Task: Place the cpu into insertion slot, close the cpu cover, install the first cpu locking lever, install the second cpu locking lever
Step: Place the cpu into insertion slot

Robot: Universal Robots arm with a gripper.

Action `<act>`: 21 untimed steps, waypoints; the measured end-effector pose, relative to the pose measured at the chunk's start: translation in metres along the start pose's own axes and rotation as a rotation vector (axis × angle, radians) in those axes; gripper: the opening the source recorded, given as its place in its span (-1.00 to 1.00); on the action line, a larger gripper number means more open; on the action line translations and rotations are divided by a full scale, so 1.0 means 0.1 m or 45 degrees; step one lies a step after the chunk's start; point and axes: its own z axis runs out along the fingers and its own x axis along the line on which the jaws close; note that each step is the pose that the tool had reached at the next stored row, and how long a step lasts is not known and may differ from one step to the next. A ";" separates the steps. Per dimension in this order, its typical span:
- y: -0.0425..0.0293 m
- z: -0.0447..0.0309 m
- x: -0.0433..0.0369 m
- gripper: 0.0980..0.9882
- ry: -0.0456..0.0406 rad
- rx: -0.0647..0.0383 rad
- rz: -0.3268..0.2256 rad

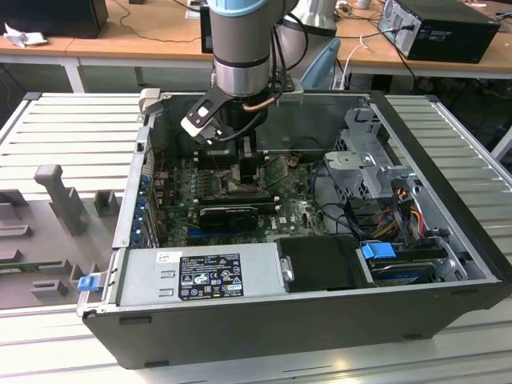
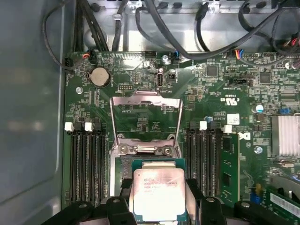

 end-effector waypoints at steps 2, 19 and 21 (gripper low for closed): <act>-0.016 0.059 0.027 -0.04 0.000 0.000 0.007; -0.089 0.341 0.114 -0.04 0.001 0.000 0.002; -0.089 0.344 0.115 -0.04 0.002 0.000 0.002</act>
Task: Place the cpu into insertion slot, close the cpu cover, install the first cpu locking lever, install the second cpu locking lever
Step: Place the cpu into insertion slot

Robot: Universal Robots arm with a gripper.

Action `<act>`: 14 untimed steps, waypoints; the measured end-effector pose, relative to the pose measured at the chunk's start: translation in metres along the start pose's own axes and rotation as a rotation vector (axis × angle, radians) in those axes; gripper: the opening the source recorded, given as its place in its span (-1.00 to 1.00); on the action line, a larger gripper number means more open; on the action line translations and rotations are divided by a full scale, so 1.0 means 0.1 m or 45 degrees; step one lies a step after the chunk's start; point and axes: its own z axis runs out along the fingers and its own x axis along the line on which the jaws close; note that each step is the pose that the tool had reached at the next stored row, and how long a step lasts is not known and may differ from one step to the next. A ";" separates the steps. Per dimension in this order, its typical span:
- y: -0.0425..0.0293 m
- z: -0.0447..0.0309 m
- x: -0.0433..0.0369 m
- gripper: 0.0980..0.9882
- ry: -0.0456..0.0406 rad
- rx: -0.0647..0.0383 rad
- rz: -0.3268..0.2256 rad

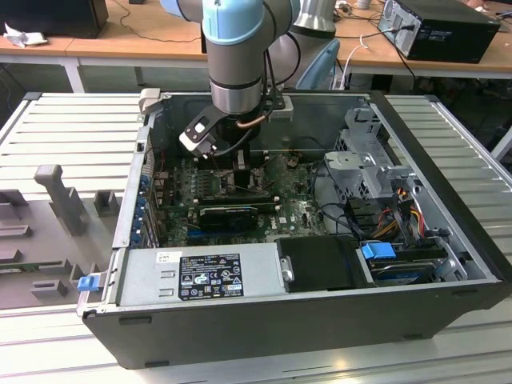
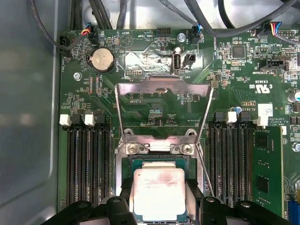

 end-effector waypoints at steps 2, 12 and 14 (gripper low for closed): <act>0.000 0.000 0.000 -0.04 0.000 0.000 0.000; 0.004 -0.058 0.001 0.14 0.001 0.000 0.000; 0.006 -0.082 0.002 0.14 0.001 0.000 0.000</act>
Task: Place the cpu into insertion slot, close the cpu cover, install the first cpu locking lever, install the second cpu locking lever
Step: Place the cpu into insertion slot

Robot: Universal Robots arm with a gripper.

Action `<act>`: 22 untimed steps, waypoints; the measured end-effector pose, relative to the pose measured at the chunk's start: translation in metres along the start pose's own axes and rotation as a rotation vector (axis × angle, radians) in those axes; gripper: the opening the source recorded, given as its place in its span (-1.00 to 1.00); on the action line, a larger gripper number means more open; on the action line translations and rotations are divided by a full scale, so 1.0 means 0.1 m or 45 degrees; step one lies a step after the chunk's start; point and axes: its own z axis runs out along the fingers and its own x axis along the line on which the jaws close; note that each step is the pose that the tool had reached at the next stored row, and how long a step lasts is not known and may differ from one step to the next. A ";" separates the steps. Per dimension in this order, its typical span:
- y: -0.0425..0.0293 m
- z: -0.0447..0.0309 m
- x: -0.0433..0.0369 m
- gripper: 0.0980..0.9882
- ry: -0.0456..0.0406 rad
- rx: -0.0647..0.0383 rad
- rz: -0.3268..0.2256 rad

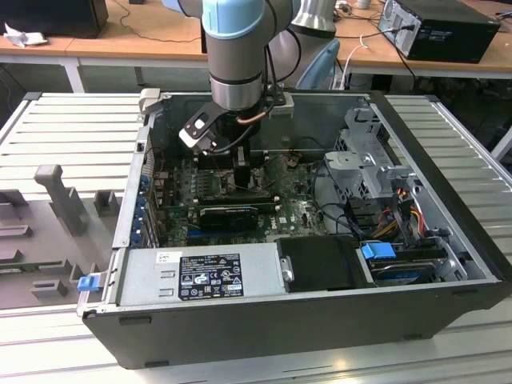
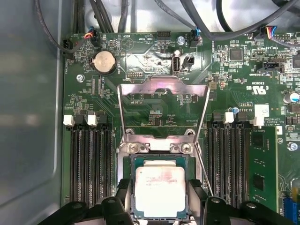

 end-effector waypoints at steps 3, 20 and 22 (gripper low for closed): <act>0.003 -0.039 0.001 0.10 0.000 0.000 0.000; 0.009 -0.121 0.003 -0.98 -0.001 0.000 0.000; 0.010 -0.130 0.003 -0.98 -0.001 0.000 0.000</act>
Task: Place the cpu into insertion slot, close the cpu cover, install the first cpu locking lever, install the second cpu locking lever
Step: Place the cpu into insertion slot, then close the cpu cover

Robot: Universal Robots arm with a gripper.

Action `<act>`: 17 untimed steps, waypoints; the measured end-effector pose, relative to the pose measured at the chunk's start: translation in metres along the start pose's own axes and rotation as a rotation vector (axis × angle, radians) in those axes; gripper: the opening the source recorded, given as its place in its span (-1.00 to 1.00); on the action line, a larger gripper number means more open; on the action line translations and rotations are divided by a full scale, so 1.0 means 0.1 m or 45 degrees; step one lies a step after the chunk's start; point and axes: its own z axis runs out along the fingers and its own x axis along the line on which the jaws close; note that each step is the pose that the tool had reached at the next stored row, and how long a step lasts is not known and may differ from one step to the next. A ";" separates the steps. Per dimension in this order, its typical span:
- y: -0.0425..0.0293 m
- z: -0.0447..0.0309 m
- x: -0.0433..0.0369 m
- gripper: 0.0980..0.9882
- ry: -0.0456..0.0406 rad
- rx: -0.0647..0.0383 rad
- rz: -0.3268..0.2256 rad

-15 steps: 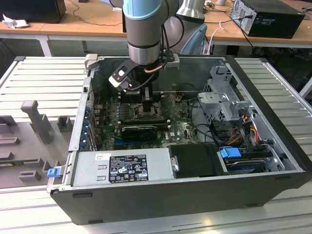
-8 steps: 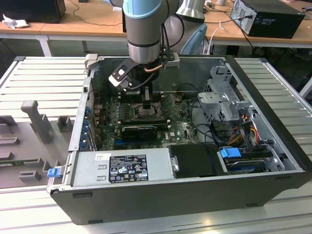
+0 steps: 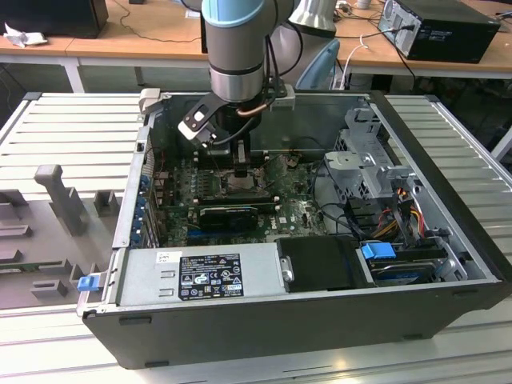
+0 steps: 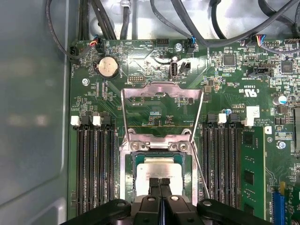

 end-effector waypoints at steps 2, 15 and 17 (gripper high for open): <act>0.001 -0.009 0.000 -0.98 0.000 0.000 0.000; 0.113 -0.025 -0.013 -0.98 0.007 0.002 0.000; 0.124 -0.023 -0.013 -0.98 0.009 0.003 0.001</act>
